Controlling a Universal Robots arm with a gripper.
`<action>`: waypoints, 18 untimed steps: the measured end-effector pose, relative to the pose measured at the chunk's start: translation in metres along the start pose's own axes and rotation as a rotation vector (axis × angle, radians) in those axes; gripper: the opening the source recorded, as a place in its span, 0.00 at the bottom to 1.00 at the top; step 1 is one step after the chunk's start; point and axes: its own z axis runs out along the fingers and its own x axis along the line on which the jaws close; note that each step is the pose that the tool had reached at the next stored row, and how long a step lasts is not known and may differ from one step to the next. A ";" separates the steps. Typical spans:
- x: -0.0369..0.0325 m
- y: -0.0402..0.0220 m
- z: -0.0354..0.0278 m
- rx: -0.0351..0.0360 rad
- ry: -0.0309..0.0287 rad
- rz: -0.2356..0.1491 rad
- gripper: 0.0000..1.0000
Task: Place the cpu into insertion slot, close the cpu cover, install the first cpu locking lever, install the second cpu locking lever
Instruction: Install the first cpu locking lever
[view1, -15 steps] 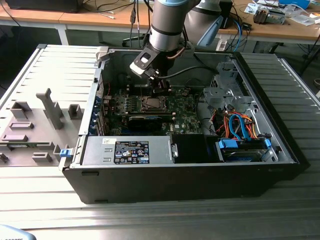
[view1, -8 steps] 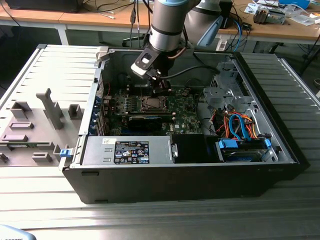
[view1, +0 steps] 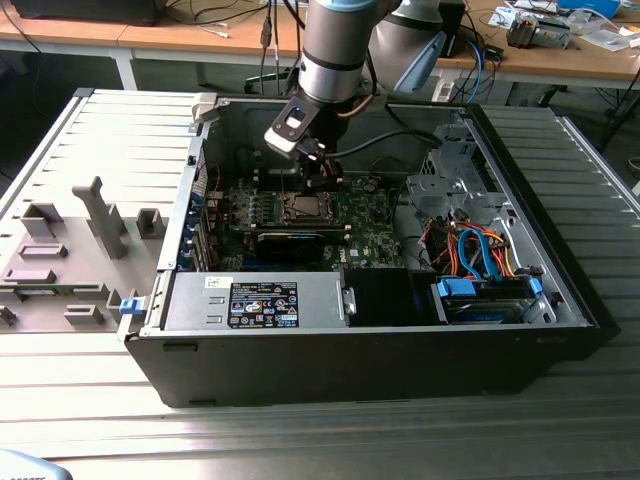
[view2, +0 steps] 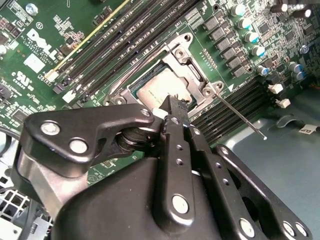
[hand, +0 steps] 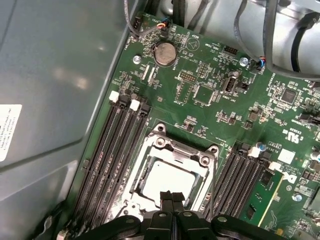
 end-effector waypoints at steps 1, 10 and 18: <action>0.0000 0.0000 0.0000 0.0002 -0.0004 -0.005 0.11; 0.0000 0.0000 0.0000 0.0027 -0.0041 -0.055 0.11; -0.0001 0.0000 0.0000 0.0042 -0.0064 -0.085 0.11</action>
